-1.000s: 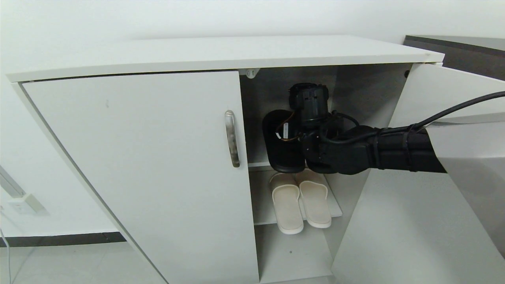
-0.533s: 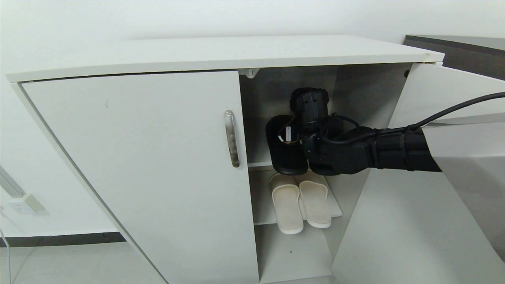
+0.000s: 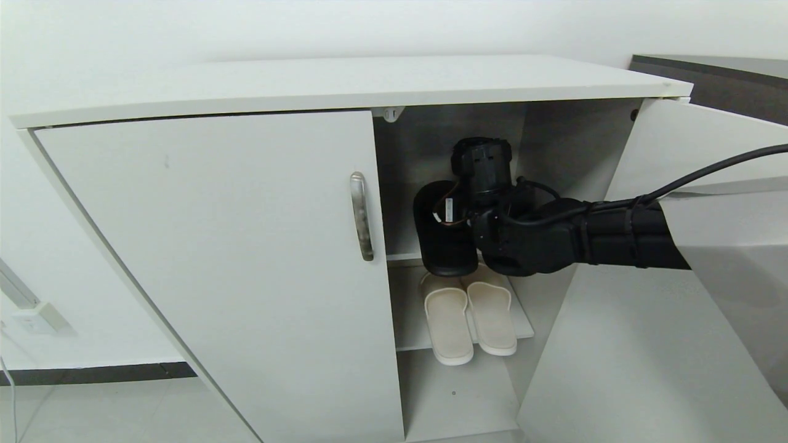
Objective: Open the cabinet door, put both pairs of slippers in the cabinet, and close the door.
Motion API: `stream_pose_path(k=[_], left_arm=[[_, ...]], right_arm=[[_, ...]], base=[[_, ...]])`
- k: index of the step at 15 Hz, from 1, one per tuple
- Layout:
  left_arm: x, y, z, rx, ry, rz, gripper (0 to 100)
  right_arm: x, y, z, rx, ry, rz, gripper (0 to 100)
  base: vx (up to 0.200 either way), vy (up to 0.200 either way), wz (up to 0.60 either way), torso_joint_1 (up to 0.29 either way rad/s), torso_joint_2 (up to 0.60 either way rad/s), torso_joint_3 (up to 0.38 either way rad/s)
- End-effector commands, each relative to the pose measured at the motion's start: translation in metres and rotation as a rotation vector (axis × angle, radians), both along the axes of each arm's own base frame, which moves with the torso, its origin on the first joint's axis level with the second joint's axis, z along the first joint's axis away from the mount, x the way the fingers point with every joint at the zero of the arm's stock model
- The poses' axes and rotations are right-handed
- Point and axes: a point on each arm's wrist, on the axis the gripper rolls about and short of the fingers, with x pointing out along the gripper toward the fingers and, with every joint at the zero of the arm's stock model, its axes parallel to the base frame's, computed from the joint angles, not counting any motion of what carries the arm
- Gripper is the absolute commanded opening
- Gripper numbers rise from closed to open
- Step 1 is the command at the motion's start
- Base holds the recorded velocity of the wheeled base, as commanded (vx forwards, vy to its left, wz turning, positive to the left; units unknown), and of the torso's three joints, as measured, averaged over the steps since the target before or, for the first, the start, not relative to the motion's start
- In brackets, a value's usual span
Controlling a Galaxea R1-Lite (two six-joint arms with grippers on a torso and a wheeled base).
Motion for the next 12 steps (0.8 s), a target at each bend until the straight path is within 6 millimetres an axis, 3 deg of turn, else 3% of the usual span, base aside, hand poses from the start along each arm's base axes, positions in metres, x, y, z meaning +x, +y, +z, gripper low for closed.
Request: stream_pose_path(k=[1,8,12], left_arm=[[0.000,0.000,0.000,0.000,0.000,0.001,0],[0.000,0.000,0.000,0.000,0.000,0.001,0],[0.000,0.000,0.000,0.000,0.000,0.001,0]], right_arm=[[-0.009,0.002,0.001,-0.004,0.007,0.015,100],[-0.062,-0.004,0.021,-0.020,0.005,0.035,100],[-0.066,-0.007,0.017,-0.027,0.018,0.034,100]], base=[[0.000,0.000,0.00,0.000,0.00,0.000],[0.000,0.000,0.00,0.000,0.00,0.000],[0.000,0.000,0.00,0.000,0.00,0.000]])
